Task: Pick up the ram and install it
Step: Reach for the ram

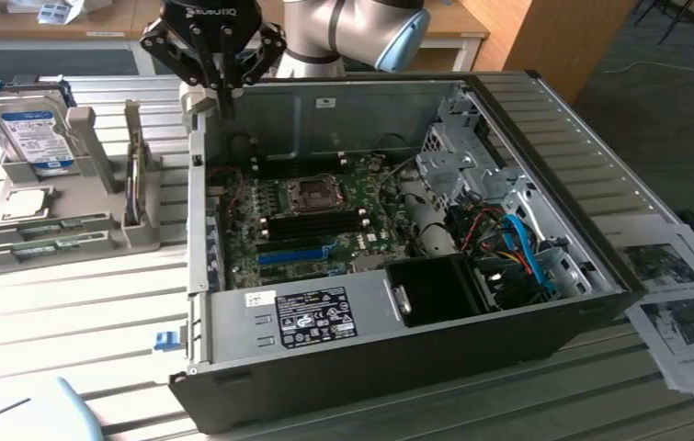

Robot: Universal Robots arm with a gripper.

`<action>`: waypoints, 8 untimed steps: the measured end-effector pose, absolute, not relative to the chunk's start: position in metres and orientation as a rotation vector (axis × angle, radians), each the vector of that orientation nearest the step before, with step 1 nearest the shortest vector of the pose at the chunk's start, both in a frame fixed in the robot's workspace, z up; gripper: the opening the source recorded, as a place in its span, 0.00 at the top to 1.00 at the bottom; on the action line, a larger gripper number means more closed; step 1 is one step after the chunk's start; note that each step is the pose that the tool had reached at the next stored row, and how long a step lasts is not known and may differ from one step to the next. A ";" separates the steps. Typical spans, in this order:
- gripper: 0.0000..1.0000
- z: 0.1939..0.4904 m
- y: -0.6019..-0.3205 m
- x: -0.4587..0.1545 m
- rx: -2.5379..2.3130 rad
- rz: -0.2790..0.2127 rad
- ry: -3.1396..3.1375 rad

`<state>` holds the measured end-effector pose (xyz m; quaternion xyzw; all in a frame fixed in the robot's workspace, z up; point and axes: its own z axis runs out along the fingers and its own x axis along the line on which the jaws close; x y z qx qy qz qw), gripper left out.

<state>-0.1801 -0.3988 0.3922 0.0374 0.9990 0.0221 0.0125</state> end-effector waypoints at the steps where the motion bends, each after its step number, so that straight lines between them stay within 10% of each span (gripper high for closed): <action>1: 0.91 0.392 -0.399 -0.183 0.117 0.069 3.114; 8: 0.91 0.392 -0.399 -0.203 0.117 0.069 3.114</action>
